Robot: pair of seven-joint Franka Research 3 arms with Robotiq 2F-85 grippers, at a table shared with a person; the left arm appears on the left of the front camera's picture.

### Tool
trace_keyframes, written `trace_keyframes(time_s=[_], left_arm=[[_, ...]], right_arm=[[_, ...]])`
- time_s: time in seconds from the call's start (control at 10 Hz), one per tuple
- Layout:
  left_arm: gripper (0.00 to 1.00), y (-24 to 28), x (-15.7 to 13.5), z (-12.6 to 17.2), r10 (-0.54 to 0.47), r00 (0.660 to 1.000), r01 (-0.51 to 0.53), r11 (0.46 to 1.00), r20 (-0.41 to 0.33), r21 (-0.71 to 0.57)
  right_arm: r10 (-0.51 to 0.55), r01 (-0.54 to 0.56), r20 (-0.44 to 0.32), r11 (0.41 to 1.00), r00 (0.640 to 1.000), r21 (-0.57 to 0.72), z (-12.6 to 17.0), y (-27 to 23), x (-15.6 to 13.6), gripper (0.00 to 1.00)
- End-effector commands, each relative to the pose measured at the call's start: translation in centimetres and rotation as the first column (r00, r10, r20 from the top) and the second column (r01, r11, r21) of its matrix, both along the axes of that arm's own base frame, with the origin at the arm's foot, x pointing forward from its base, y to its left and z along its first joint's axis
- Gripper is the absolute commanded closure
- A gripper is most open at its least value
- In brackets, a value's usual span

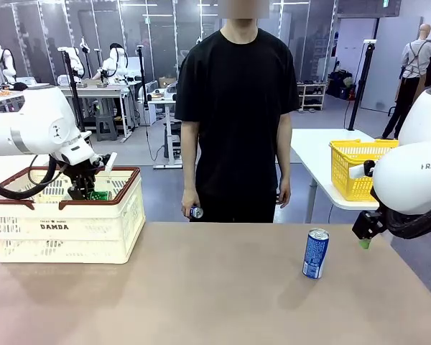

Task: Place the drinks into the Shopping basket.
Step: Pick up one drink and place it into the Shopping basket.

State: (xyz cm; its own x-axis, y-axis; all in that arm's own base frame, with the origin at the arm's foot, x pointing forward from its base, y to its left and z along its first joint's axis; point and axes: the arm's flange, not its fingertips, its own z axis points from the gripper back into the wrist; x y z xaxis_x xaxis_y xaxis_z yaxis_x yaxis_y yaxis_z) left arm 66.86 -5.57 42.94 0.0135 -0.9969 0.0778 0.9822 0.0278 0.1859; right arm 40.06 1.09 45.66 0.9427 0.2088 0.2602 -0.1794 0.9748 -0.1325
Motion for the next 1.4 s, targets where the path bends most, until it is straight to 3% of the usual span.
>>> trace_keyframes(time_s=[0.0, 0.3, 0.8, 1.3], left_arm=[[0.42, 0.2, 1.9, 0.1, -0.035, 0.999, 0.036, 0.999, -0.035, 0.013], [0.42, -0.2, 3.0, -1.8, 0.011, 0.995, -0.010, 1.000, -0.096, 0.011], [0.42, -0.1, 4.0, -3.5, 0.170, 0.972, -0.174, 0.985, -0.162, -0.012], [0.42, 1.7, 5.2, -4.6, 0.115, 0.979, -0.109, 0.993, -0.169, 0.046]], right_arm=[[0.011, -0.011, -0.003, 1.000, 1.000, -0.004, 0.0, -0.2, 0.0, 0.00], [0.011, -0.011, -0.003, 1.000, 1.000, -0.004, 0.0, -0.2, 0.0, 0.00], [0.011, -0.011, -0.003, 1.000, 1.000, -0.004, 0.0, -0.2, 0.0, 0.00], [0.011, -0.011, -0.003, 1.000, 1.000, -0.004, 0.0, -0.2, 0.0, 0.00]])
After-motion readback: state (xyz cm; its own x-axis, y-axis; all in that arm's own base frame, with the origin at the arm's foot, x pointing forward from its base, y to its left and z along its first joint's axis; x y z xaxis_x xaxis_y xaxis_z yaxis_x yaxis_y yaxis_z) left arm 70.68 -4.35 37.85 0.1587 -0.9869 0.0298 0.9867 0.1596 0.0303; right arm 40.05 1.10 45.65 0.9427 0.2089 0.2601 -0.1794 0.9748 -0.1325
